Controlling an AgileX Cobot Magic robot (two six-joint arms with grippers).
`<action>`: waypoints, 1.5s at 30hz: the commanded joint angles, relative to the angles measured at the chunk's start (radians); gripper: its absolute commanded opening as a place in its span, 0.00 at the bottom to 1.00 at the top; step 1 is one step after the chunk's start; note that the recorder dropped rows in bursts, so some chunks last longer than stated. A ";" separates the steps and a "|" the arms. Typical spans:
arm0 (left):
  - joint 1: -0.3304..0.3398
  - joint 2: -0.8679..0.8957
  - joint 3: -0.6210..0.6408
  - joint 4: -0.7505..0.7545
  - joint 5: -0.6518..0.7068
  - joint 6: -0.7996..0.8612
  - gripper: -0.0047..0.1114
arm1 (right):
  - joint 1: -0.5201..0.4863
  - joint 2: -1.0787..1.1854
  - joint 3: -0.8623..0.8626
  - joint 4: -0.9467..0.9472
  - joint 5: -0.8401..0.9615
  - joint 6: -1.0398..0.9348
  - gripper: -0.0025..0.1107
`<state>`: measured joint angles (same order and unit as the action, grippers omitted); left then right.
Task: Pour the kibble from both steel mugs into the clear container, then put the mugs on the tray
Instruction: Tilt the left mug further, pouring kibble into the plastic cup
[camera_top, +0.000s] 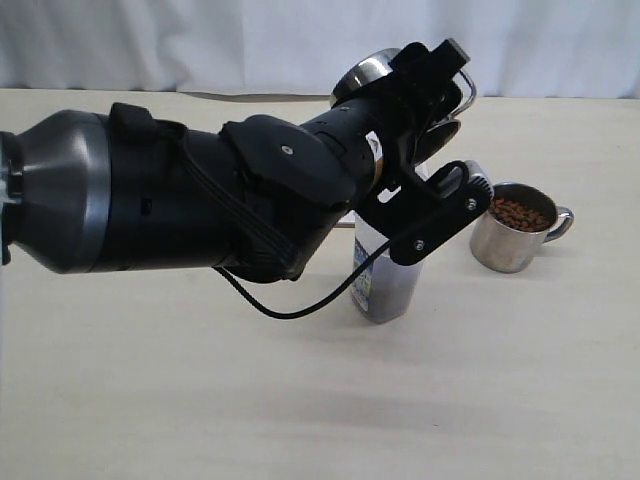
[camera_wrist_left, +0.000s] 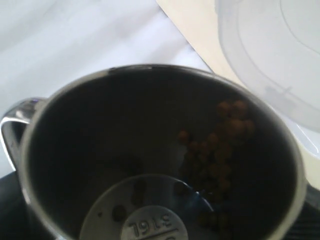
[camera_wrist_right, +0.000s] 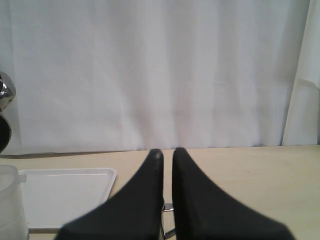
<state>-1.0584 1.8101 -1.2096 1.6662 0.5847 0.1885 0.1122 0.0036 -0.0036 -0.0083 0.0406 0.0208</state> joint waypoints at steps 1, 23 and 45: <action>-0.002 -0.006 0.000 0.006 0.011 0.000 0.04 | -0.005 -0.004 0.004 0.001 -0.009 -0.007 0.07; -0.002 -0.006 0.000 0.008 0.011 0.021 0.04 | -0.005 -0.004 0.004 0.001 -0.009 -0.007 0.07; -0.011 -0.006 0.000 0.008 0.016 0.090 0.04 | -0.005 -0.004 0.004 0.001 -0.009 -0.007 0.07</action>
<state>-1.0584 1.8101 -1.2096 1.6662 0.5847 0.2426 0.1122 0.0036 -0.0036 -0.0083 0.0406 0.0208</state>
